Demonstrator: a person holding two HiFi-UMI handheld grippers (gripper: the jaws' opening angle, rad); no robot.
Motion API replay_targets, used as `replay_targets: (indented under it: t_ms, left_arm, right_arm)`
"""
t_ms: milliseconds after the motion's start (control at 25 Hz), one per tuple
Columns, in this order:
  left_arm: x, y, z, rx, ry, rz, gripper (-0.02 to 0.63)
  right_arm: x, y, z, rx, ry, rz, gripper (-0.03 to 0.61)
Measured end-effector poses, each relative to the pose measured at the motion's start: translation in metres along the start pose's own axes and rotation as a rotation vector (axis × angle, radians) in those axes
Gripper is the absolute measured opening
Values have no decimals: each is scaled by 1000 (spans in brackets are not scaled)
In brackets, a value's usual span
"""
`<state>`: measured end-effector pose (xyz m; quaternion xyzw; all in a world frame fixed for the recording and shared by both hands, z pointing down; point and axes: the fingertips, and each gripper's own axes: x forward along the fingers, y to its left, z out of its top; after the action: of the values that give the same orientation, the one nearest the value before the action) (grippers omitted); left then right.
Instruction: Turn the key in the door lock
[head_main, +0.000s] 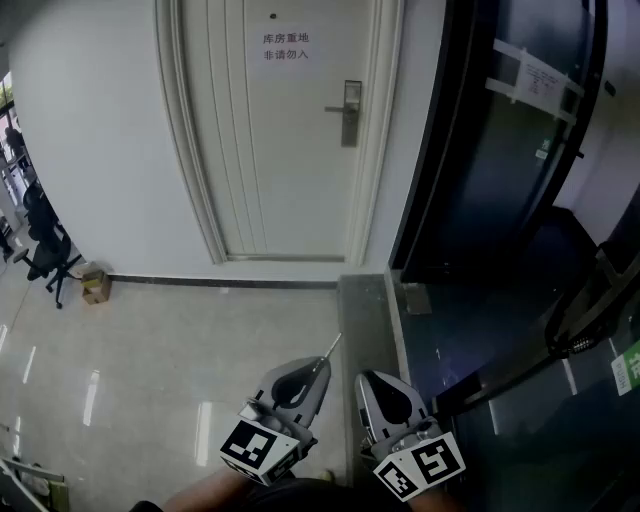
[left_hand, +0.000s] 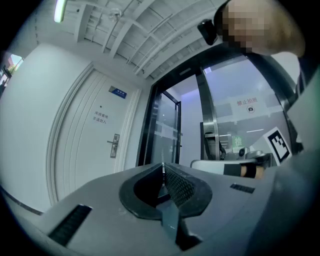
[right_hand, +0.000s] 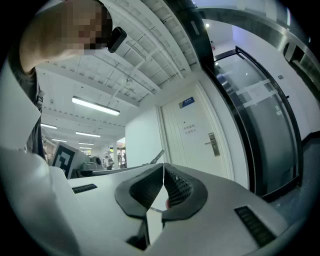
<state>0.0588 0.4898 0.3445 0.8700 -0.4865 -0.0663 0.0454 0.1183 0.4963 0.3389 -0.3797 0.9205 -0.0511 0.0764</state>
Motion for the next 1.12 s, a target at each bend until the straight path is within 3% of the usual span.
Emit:
replay_targets:
  t_ms: [240,480,1120]
  left_arm:
    - [27,-1,1,21,-7,-7,8]
    - [51,25,-6,28,-2,7,8]
    - [170,194,13,-53,-37,-46,8]
  right_arm:
    - [7,-22,6,2,-23,0,15]
    - [36,-40,-4,17,-9,6,15]
    - [218,-114,-1,-22,-22,-64,15]
